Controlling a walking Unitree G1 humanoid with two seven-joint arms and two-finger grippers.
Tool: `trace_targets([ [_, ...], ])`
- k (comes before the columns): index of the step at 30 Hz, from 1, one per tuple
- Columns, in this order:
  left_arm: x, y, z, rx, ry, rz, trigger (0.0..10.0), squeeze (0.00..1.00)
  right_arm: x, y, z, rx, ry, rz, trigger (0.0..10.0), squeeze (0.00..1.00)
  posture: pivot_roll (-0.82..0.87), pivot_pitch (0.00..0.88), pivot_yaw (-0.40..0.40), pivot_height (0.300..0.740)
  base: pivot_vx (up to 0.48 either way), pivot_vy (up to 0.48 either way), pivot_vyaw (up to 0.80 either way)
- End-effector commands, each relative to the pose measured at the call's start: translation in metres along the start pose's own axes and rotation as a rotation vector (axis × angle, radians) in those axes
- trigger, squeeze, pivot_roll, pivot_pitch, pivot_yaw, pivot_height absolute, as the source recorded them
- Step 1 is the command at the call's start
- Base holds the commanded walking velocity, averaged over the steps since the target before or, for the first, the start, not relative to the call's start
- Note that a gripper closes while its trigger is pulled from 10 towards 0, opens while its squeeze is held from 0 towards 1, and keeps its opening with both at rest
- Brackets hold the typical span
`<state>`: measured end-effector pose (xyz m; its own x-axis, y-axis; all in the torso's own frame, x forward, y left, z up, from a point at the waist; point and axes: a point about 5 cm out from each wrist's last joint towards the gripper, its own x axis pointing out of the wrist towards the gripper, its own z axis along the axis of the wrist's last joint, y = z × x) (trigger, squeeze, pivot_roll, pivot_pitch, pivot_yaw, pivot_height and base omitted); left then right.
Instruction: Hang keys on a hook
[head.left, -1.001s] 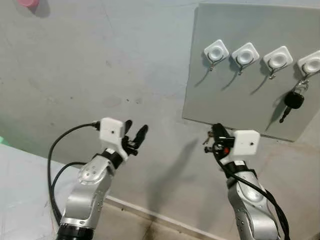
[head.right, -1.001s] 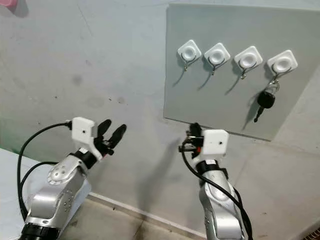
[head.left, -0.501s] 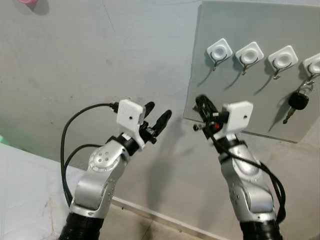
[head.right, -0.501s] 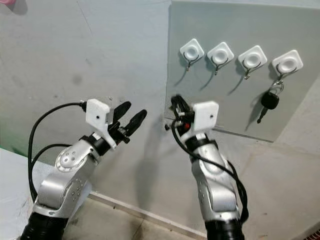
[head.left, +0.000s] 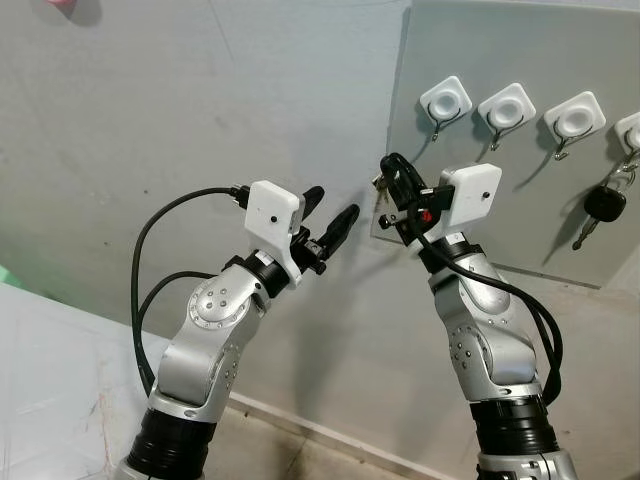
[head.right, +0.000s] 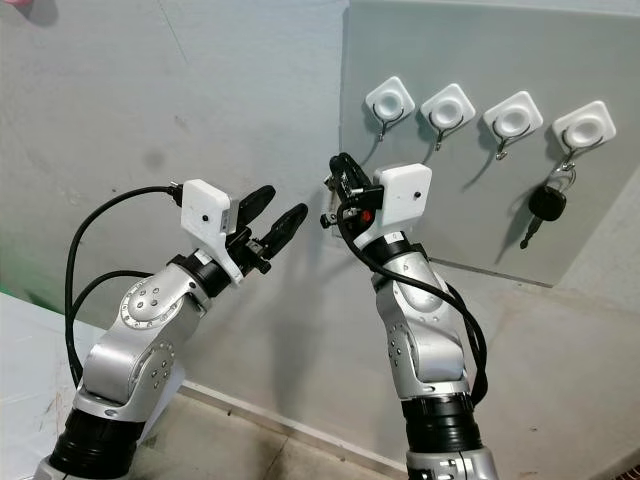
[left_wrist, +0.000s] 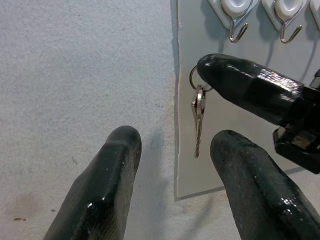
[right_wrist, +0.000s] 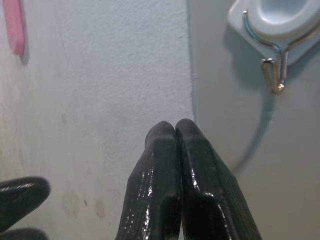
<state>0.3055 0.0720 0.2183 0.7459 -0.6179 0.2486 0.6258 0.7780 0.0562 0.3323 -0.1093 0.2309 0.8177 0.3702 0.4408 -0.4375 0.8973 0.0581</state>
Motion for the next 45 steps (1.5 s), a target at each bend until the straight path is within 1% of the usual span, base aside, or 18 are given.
trace_targets([
  [1,0.002,-0.001,0.007,0.014,-0.017,-0.011,10.0,0.0,0.004,-0.003,0.009,0.009,-0.046,-0.005,10.0,0.0,0.16,0.0,0.027,0.736,0.0,0.0,0.0],
  [5,0.002,-0.001,0.009,0.019,-0.022,-0.016,10.0,0.0,0.0,-0.006,0.011,0.005,-0.059,-0.004,10.0,0.0,0.16,0.0,0.027,0.736,0.0,0.0,0.0],
  [6,0.003,-0.002,0.011,0.03,-0.027,-0.029,10.0,0.0,-0.005,-0.007,0.012,0.017,-0.072,0.012,10.0,0.0,0.16,0.0,0.029,0.736,0.0,0.0,0.0],
  [8,0.003,-0.003,0.011,0.03,-0.027,-0.033,10.0,0.0,-0.006,-0.007,0.013,0.019,-0.078,0.016,10.0,0.0,0.16,0.0,0.029,0.736,0.0,0.0,0.0],
  [12,0.004,-0.007,0.013,0.028,-0.031,-0.055,10.0,0.0,-0.015,-0.009,0.016,0.046,-0.105,0.028,10.0,0.0,0.15,0.0,0.034,0.736,0.0,0.0,0.0],
  [19,0.006,-0.012,0.017,0.034,-0.045,-0.093,10.0,0.0,-0.022,-0.011,0.024,0.086,-0.153,0.03,10.0,0.0,0.14,0.0,0.044,0.736,0.0,0.0,0.0],
  [27,0.008,-0.012,0.019,0.037,-0.047,-0.107,10.0,0.0,-0.02,-0.015,0.033,0.129,-0.202,0.009,10.0,0.0,0.14,0.0,0.051,0.736,0.0,0.0,0.0],
  [35,0.008,-0.012,0.02,0.039,-0.05,-0.111,10.0,0.0,-0.015,-0.016,0.038,0.153,-0.222,0.005,10.0,0.0,0.15,0.0,0.051,0.736,0.0,0.0,0.0],
  [45,0.008,-0.013,0.021,0.039,-0.052,-0.106,10.0,0.0,-0.007,-0.012,0.038,0.177,-0.224,0.02,10.0,0.0,0.15,0.0,0.051,0.736,0.0,0.0,0.0],
])
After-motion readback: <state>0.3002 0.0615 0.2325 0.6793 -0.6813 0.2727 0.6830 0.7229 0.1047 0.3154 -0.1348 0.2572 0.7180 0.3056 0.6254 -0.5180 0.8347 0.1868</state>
